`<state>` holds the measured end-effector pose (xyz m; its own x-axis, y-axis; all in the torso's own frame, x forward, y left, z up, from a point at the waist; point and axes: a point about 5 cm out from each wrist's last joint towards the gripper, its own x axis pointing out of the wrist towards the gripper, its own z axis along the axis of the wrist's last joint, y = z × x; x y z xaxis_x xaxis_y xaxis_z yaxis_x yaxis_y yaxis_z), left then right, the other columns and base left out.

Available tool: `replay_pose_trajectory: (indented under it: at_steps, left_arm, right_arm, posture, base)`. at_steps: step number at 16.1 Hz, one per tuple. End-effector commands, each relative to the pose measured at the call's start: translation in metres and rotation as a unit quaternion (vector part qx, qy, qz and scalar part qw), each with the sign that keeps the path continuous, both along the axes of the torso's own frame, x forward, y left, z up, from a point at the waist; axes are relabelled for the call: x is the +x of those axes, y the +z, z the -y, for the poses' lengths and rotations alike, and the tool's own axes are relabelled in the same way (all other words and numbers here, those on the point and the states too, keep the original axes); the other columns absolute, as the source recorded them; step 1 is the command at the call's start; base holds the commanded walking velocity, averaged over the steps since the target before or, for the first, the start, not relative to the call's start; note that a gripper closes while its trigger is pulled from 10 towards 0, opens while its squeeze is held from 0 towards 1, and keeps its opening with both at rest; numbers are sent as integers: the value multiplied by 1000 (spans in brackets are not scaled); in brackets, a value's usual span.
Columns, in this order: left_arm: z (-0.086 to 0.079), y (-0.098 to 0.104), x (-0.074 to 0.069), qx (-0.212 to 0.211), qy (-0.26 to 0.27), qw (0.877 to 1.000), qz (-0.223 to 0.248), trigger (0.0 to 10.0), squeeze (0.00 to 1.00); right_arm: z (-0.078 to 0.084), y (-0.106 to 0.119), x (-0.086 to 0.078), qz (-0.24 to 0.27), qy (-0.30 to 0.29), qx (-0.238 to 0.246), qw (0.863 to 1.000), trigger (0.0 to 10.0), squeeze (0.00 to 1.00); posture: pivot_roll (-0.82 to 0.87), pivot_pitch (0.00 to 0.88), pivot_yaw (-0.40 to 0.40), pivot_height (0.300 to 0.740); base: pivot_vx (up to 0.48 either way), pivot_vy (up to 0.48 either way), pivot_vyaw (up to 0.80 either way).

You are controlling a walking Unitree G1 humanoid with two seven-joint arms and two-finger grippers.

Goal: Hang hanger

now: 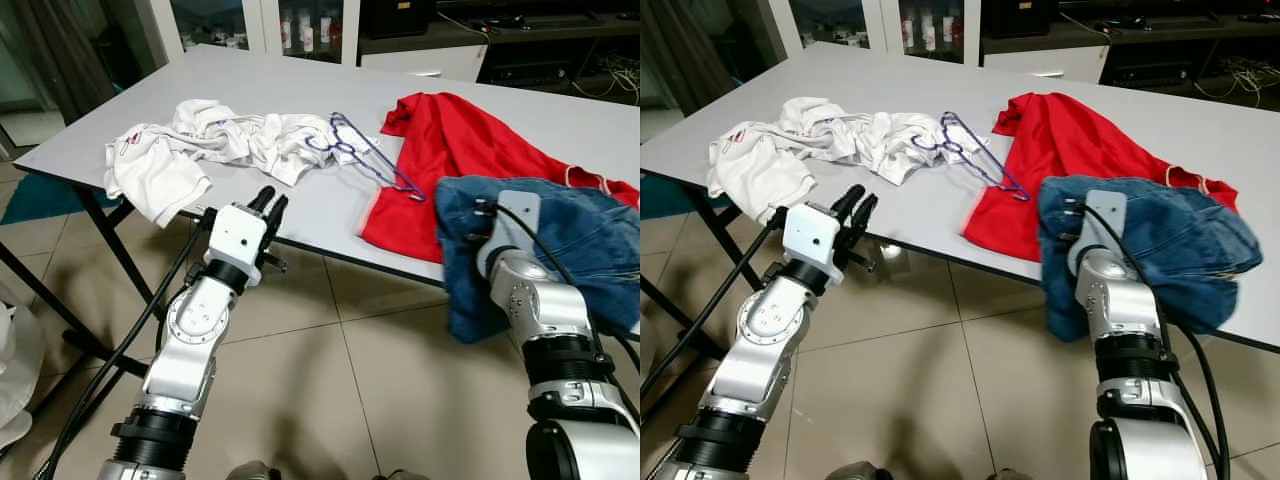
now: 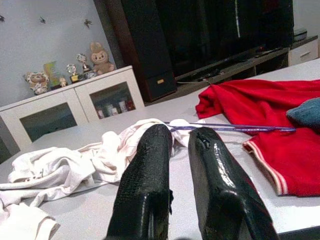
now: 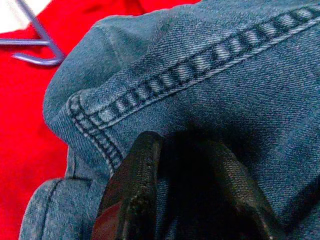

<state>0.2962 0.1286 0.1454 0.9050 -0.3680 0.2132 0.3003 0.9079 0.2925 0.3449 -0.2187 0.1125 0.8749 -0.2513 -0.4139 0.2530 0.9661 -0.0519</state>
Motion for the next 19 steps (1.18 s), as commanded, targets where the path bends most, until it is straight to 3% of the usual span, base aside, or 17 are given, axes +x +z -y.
replay_pose_trajectory:
  at_steps: [1, 3, 7, 9, 12, 13, 14, 16, 17, 18, 19]
  left_arm:
    - [0, 1, -1, -1, 1, 1000, -1, 10000, 0]
    - [0, 1, -1, -2, 1, 1000, -1, 10000, 0]
    - [-1, 1, -1, -4, 4, 1000, -3, 10000, 0]
    - [-4, 2, 0, -32, 17, 999, -10, 10000, 0]
    - [-7, 3, 3, -48, 27, 998, -15, 10000, 0]
    - [-8, 3, 3, -49, 29, 998, -15, 10000, 0]
    - [-8, 4, 4, -50, 32, 998, -16, 10000, 0]
    - [-9, 3, 4, -53, 39, 998, -18, 10000, 0]
    - [-9, 2, 4, -57, 43, 997, -20, 10000, 0]
    - [-10, 1, 3, -59, 45, 997, -21, 10000, 0]
    - [-9, 1, 3, -60, 45, 997, -21, 10000, 0]
  right_arm:
    - [7, 8, 4, 15, -22, -11, 1000, 10000, 0]
    - [8, 10, 6, 29, -29, -16, 999, 10000, 0]
    - [-5, 37, 11, 117, 2, -28, 993, 10000, 0]
    - [-21, 56, 13, 179, 52, -28, 982, 10000, 0]
    - [-57, 60, 9, 209, 173, 3, 963, 10000, 4]
    - [-68, 56, 6, 201, 211, -3, 957, 10000, 612]
    - [-81, 50, 2, 187, 256, -12, 948, 10000, 663]
    - [-85, 44, 1, 173, 278, -30, 944, 10000, 596]
    - [-86, 43, 1, 168, 290, -41, 941, 10000, 153]
    - [-86, 43, 2, 167, 296, -47, 939, 10000, 0]
    - [-86, 44, 2, 166, 298, -46, 939, 10000, 0]
  posture:
    - [-87, 0, 49, 740]
    - [-86, 0, 49, 740]
    - [-86, 0, 53, 740]
    - [-86, 0, 53, 740]
    - [-89, 0, 57, 740]
    - [-88, 0, 55, 740]
    - [-86, 0, 52, 740]
    - [-85, 0, 50, 740]
    - [-84, 0, 48, 740]
    - [-81, 0, 46, 740]
    - [-81, 0, 46, 740]
  base:
    - [0, 0, 0]
    - [0, 0, 0]
    - [0, 0, 0]
    - [0, 0, 0]
    - [0, 0, 0]
    - [0, 0, 0]
    - [0, 0, 0]
    - [0, 0, 0]
    - [0, 0, 0]
    - [0, 0, 0]
    - [0, 0, 0]
